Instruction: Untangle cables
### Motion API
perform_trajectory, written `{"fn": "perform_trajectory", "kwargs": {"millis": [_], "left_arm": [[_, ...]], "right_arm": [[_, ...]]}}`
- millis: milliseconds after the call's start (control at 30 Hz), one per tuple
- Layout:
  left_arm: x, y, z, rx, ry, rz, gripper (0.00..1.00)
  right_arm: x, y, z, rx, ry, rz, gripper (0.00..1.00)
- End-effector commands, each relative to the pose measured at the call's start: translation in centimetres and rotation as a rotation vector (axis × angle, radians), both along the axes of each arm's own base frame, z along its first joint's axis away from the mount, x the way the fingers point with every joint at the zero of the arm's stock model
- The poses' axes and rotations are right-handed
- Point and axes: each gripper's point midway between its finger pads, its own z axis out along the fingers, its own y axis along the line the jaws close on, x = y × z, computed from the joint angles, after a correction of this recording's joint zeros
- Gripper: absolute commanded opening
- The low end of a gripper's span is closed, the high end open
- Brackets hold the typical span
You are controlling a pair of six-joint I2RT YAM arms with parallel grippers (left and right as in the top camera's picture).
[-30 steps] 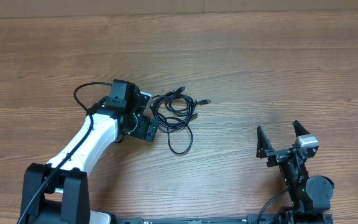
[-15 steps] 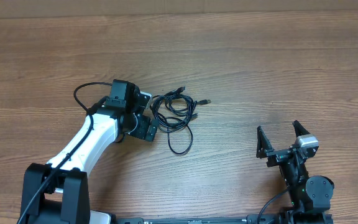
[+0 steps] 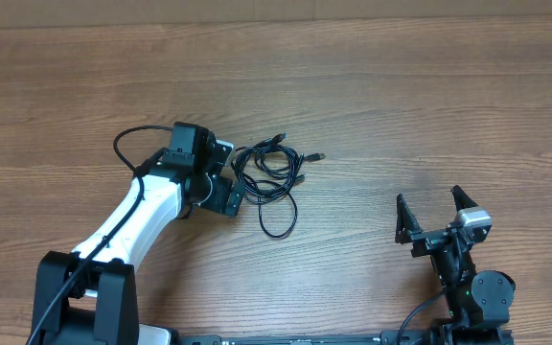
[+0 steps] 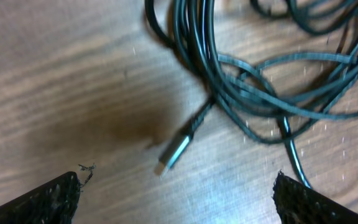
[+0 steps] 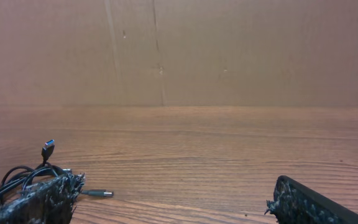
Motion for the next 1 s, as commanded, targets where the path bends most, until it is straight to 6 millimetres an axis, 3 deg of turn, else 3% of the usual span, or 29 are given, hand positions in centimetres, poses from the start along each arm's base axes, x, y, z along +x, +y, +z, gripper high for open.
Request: {"fn": "perform_trajectory", "kwargs": {"millis": [0, 967], "left_arm": [[1.26, -0.64, 0.81, -0.019, -0.045, -0.025, 1.00], [1.14, -1.19, 0.92, -0.052, -0.039, -0.032, 1.00]], "right_arm": [[-0.01, 0.09, -0.22, -0.007, -0.004, 0.003, 1.00], [-0.01, 0.09, -0.22, -0.007, -0.004, 0.003, 1.00]]}}
